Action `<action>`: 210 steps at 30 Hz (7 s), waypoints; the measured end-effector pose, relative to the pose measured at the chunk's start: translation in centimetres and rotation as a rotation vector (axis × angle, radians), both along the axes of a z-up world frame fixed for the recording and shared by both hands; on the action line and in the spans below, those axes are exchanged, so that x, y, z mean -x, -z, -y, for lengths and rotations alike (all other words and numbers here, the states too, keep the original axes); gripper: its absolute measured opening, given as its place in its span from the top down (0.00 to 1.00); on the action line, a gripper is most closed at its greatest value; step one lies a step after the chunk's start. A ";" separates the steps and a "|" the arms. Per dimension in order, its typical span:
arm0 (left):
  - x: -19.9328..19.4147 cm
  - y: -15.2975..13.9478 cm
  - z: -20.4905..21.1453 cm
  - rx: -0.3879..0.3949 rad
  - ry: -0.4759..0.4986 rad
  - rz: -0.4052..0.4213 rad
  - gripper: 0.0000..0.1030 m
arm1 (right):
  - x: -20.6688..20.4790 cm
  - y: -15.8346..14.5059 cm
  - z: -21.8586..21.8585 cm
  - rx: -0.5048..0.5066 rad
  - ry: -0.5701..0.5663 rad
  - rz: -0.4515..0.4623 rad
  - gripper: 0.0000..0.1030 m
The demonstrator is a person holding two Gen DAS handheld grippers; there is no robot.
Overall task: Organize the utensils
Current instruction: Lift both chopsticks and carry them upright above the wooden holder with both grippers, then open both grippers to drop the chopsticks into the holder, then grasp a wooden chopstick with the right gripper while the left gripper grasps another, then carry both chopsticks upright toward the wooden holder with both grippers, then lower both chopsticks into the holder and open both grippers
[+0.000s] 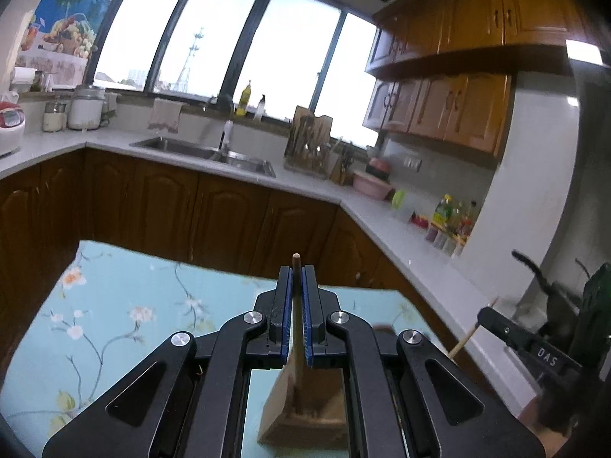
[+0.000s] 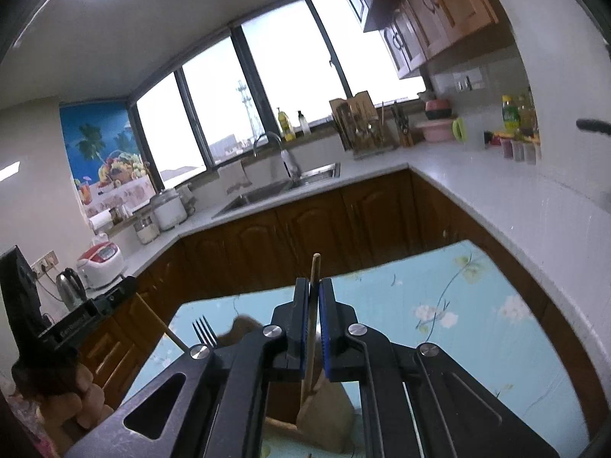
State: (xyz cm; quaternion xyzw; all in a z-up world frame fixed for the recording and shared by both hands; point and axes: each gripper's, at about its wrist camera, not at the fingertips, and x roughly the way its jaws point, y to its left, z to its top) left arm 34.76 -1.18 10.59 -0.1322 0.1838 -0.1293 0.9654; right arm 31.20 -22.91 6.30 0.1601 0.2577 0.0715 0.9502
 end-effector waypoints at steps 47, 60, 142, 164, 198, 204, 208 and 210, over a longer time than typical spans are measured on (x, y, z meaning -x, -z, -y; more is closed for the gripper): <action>15.7 5.8 -7.6 0.016 -0.127 -0.196 0.21 | 13.1 2.2 2.1 -0.131 0.021 -0.070 0.08; 19.7 11.1 -6.9 -0.007 -0.102 -0.306 0.21 | 18.9 6.5 1.6 -0.049 0.025 -0.185 0.08; 13.8 8.1 -2.5 -0.100 0.178 -0.369 0.96 | 10.5 6.4 -4.2 0.003 -0.217 -0.351 0.95; 18.4 -1.6 -4.7 -0.034 0.148 -0.105 0.96 | 14.1 -4.3 -1.3 -0.015 -0.140 -0.070 0.95; 13.8 -4.9 -3.5 0.004 0.110 -0.020 0.96 | 11.0 -6.1 0.8 -0.042 -0.083 0.006 0.95; 11.2 -8.5 -2.9 0.010 0.090 0.077 0.96 | 9.2 -8.3 1.6 -0.056 -0.050 0.070 0.95; 8.4 -10.3 -2.2 0.018 0.071 0.121 0.96 | 7.3 -9.8 2.3 -0.081 -0.023 0.115 0.95; 7.2 -10.7 -1.8 0.011 0.059 0.142 0.96 | 6.1 -10.5 2.5 -0.081 -0.007 0.138 0.95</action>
